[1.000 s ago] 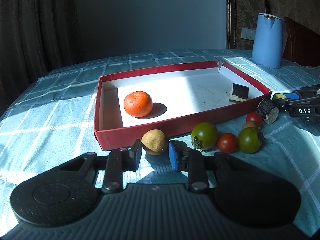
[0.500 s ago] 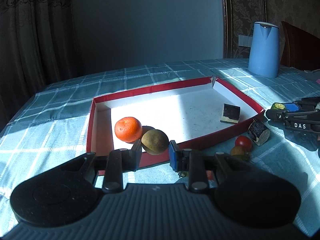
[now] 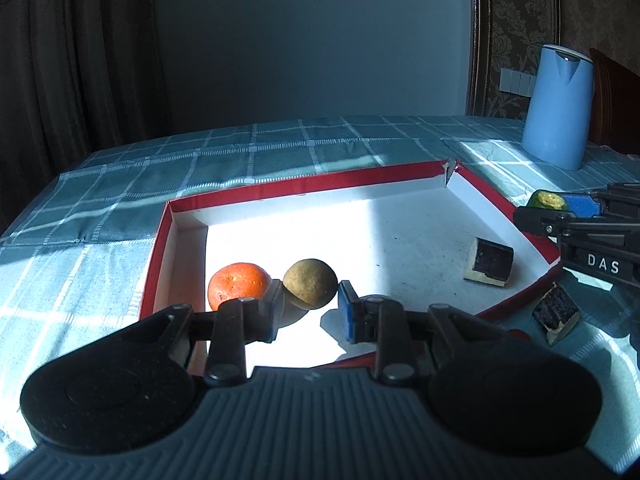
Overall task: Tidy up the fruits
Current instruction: 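Place the potato in the tray with the left gripper while the right places the zucchini slice there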
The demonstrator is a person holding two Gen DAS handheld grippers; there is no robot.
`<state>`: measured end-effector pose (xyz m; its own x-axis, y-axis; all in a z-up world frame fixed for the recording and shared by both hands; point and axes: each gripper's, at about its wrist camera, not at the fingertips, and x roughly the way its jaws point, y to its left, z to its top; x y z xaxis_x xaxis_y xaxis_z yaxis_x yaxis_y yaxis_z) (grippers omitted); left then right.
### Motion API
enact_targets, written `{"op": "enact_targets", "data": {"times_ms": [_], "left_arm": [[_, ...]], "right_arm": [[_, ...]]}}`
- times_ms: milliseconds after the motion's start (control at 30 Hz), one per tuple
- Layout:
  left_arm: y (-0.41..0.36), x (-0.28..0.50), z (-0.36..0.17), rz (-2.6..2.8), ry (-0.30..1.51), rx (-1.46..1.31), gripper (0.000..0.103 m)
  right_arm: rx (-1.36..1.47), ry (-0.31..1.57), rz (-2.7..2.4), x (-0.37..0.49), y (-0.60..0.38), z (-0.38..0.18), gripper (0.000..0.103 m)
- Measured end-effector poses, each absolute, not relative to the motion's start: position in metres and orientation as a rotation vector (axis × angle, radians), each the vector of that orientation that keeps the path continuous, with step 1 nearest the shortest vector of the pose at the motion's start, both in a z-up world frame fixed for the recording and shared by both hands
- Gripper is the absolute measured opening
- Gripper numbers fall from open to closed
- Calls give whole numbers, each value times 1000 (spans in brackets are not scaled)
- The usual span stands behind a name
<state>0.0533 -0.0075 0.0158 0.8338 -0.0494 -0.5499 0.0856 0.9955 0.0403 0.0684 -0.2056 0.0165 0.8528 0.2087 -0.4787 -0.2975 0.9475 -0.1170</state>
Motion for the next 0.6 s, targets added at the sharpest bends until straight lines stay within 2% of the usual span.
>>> {"op": "enact_targets", "data": {"times_ms": [600], "left_arm": [[-8,84,5,-22,634,37,26]], "right_arm": [[-135,663,237,148,-181,-11,30]]}}
